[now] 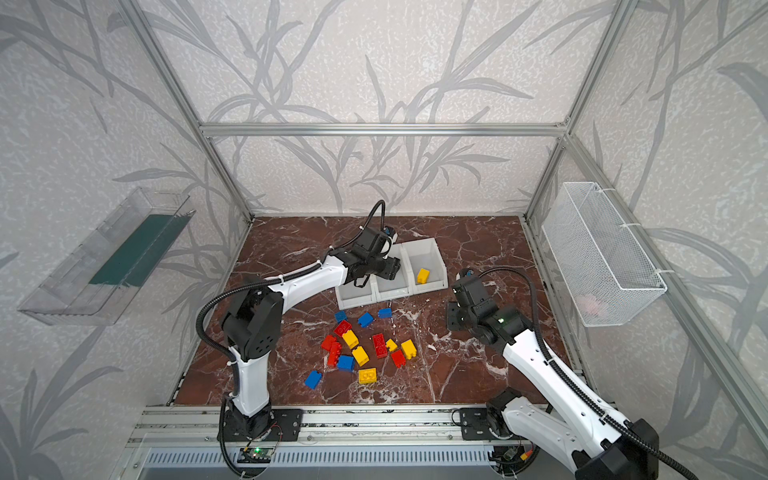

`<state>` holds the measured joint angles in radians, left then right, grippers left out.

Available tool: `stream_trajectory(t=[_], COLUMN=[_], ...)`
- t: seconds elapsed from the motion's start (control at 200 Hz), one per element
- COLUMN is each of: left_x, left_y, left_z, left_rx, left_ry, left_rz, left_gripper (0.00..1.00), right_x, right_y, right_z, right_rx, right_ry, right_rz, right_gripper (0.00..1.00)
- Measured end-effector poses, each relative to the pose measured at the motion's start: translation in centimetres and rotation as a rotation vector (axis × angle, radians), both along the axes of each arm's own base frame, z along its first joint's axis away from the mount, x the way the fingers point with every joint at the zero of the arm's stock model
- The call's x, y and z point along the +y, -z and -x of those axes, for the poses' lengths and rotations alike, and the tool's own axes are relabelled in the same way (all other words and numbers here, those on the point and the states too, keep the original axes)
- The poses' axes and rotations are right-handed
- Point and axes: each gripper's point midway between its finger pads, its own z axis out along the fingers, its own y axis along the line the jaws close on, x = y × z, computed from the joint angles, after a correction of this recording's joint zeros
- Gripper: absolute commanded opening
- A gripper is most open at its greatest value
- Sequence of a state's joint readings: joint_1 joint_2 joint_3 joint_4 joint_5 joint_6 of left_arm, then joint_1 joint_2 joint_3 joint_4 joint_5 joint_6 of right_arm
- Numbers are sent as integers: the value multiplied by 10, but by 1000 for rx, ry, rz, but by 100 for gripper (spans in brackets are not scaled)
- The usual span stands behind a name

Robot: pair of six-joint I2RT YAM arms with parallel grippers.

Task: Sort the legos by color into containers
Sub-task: 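Withdraw the left gripper while the right gripper reaches to a red brick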

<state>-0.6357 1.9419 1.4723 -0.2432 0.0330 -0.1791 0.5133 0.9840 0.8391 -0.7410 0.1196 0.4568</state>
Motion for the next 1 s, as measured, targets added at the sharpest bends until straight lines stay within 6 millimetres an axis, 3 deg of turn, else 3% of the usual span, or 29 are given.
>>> stream_trajectory(t=[0.29, 0.47, 0.695, 1.0], left_x=[38, 77, 117, 158], left_y=[-41, -28, -28, -14], left_z=[42, 74, 95, 134], left_rx=[-52, -25, -15, 10], left_ry=[-58, -137, -232, -319], left_rz=[87, 90, 32, 0], left_gripper=[70, 72, 72, 72], right_x=[47, 90, 146, 185], right_y=[21, 28, 37, 72], right_z=[9, 17, 21, 17], right_rx=[76, 104, 135, 221], right_ry=[-196, -339, -465, -477], right_rz=[2, 22, 45, 95], right_gripper=[52, 52, 52, 52])
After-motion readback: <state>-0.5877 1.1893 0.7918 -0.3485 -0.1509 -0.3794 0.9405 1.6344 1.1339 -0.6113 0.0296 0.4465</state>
